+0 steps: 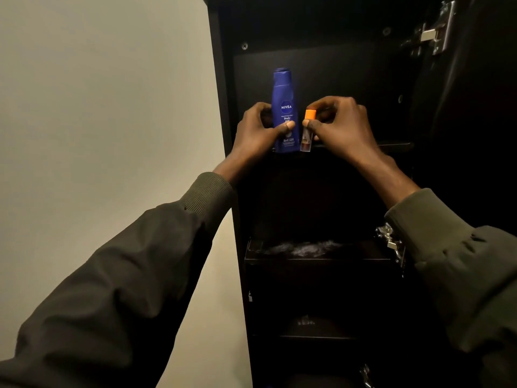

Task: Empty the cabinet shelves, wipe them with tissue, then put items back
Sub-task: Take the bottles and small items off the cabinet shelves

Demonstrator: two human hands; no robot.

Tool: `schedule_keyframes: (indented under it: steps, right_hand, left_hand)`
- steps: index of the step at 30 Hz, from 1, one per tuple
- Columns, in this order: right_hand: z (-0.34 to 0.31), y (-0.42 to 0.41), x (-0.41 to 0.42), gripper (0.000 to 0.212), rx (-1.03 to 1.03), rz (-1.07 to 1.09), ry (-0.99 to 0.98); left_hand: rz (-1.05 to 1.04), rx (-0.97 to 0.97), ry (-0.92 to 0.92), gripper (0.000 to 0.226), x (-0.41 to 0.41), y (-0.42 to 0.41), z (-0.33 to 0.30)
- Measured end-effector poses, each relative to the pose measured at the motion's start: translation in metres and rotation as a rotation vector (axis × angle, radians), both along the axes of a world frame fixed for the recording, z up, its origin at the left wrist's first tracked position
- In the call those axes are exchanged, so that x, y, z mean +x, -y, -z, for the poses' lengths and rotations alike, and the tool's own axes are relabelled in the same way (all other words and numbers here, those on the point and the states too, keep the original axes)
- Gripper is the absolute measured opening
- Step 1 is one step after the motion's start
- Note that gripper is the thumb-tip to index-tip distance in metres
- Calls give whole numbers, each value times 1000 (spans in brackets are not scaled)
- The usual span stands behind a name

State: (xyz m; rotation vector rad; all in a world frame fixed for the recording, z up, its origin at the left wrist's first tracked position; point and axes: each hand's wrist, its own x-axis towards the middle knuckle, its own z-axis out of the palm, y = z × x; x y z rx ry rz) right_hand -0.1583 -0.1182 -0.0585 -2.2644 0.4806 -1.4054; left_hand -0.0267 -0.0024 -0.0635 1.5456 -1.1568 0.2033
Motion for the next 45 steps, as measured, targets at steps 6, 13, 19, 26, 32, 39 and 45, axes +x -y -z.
schedule_keyframes:
  steps: [6, 13, 19, 26, 32, 39, 45]
  right_hand:
    - [15, -16, -6, 35, -11, -74, -72]
    - [53, -32, -12, 32, 4, -130, -68]
    - [93, -36, -15, 33, 50, -127, -124]
    - [137, -34, -17, 35, 86, -117, -176]
    - [182, -34, -26, 36, 149, -189, -253]
    - [230, -42, -33, 36, 277, -255, -339]
    - [280, -49, -36, 34, 381, -274, -421]
  left_hand:
    - [41, 20, -17, 54, -5, -14, 17]
    - [43, -20, 20, 50, -8, -32, 53]
    - [96, 52, -28, 52, -10, -40, 94]
    - [134, 102, -69, 52, -12, -42, 139]
    - [175, 186, -114, 48, -14, -46, 185]
    - [187, 308, -226, 53, -18, -54, 246]
    - [163, 408, -299, 50, -20, -64, 297]
